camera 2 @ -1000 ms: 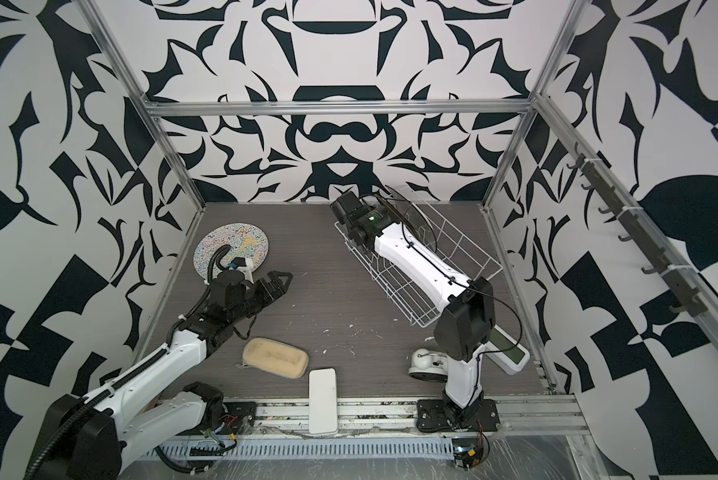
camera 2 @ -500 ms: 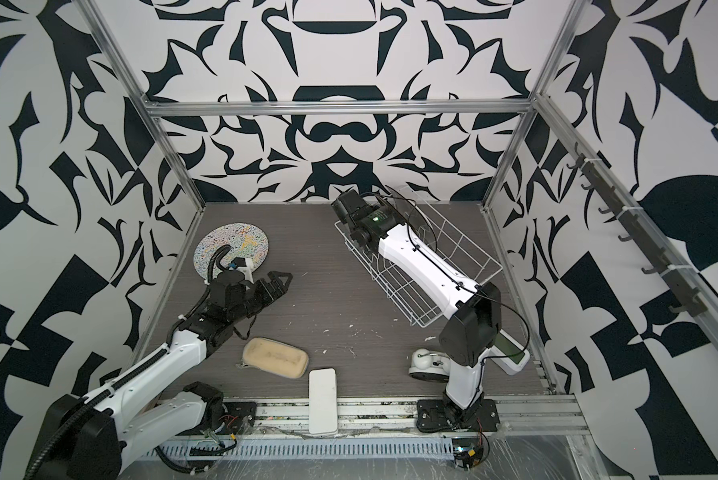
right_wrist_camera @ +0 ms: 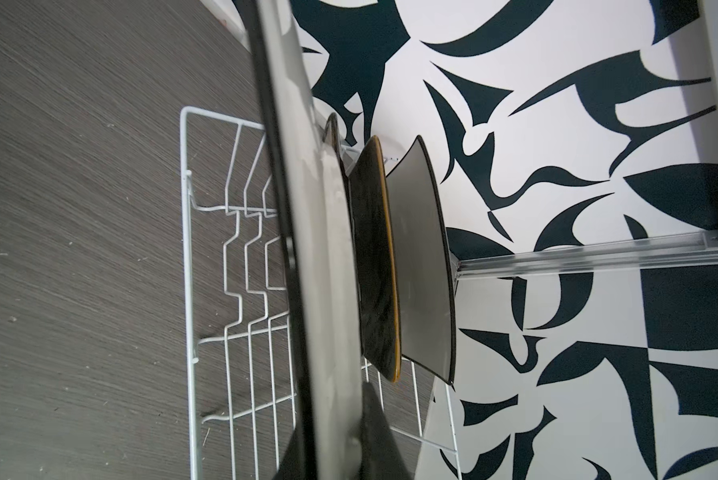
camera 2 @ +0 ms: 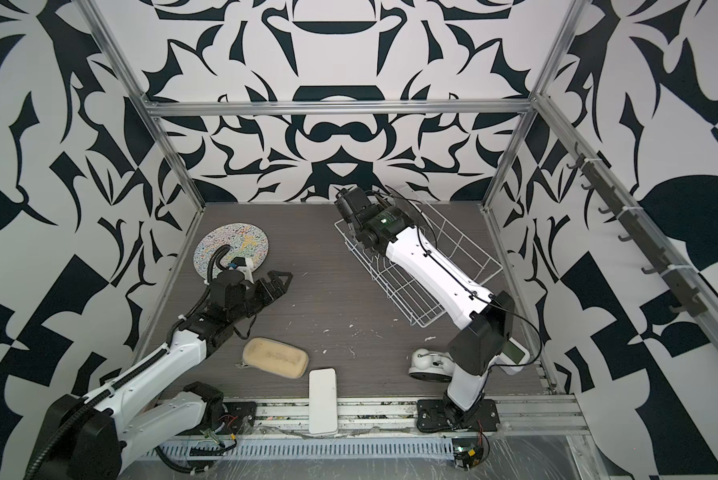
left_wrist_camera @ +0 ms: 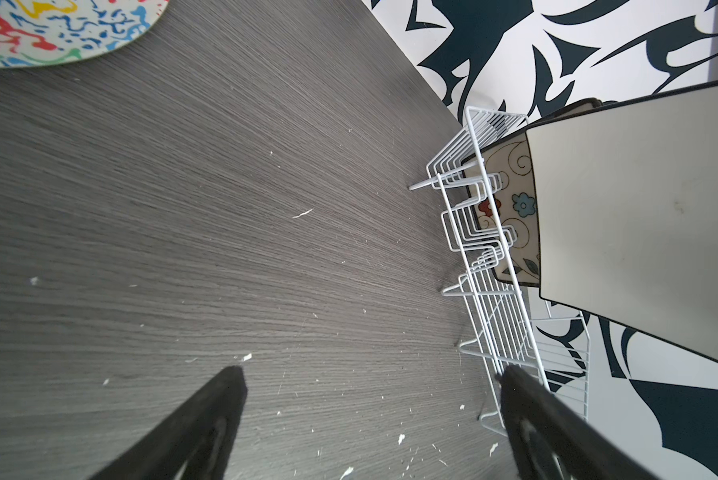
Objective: Unload the plates from the dish rack
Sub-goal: 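Pull the white square plate up out of the rack with the right gripper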
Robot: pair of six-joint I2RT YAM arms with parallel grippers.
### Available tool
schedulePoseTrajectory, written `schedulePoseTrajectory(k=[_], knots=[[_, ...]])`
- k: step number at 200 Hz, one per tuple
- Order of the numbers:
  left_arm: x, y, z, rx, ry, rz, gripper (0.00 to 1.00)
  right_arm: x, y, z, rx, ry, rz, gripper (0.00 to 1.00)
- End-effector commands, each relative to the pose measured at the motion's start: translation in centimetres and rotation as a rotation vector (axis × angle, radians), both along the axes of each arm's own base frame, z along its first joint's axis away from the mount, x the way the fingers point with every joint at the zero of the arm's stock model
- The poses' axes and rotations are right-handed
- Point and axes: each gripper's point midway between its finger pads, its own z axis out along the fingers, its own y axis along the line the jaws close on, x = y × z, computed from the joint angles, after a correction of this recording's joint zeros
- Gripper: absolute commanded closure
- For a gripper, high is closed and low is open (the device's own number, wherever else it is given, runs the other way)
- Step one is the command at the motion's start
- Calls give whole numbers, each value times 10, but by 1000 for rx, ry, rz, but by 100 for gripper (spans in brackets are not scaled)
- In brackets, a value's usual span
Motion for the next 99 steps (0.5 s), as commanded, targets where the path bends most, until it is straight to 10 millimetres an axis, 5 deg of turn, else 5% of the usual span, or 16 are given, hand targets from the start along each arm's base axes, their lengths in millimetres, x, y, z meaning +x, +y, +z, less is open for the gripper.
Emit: schedulePoseTrajectory(k=[1, 99], knots=[[0, 2, -1, -1, -10, 7, 1, -7, -2, 71, 159, -203, -33, 100], [1, -5, -3, -38, -5, -9, 1, -46, 14, 111, 411, -262, 117, 100]])
